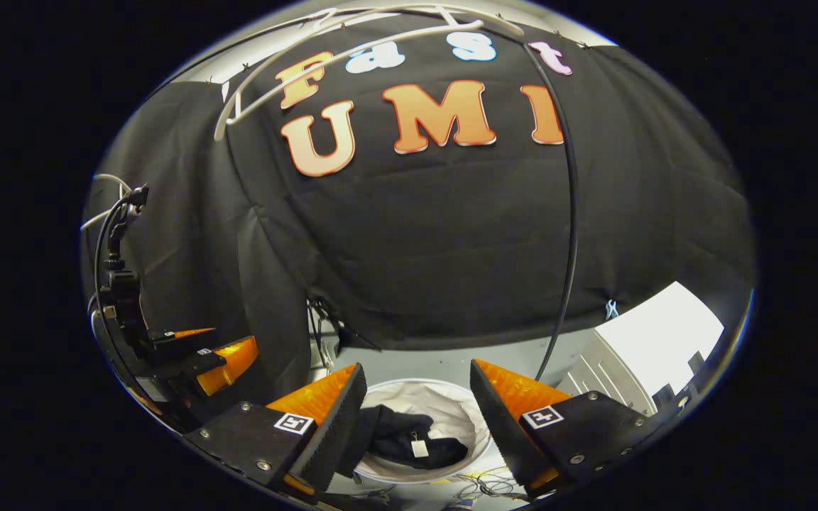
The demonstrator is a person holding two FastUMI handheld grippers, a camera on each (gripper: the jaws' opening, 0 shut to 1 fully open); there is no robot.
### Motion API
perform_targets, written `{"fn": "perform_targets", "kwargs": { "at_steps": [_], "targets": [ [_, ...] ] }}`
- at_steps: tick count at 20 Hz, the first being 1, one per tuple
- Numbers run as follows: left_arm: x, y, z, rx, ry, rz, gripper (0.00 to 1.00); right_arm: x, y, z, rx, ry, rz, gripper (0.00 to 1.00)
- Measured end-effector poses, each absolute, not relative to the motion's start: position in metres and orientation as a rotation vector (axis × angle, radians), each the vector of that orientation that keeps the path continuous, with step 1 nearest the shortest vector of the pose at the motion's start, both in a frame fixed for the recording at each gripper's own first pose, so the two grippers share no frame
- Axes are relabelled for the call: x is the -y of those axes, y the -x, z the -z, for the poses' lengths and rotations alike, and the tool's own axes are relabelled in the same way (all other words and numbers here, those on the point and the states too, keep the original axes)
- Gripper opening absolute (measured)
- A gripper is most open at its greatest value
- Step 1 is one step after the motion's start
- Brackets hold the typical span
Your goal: Grasp the clothes on the hanger with both hands and then place them into the laundry hamper below.
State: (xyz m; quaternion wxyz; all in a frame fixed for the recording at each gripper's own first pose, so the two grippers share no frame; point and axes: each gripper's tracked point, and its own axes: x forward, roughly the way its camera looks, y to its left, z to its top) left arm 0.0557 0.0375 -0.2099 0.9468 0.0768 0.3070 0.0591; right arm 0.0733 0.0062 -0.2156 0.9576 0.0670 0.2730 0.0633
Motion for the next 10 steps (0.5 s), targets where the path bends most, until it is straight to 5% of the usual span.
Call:
{"fn": "perform_targets", "kwargs": {
  "at_steps": [10],
  "targets": [
    [-0.001, -0.077, 0.064, -0.299, -0.097, -0.072, 1.00, 0.010, -0.084, 0.065, -0.219, -0.117, -0.107, 0.93]
  ]
}}
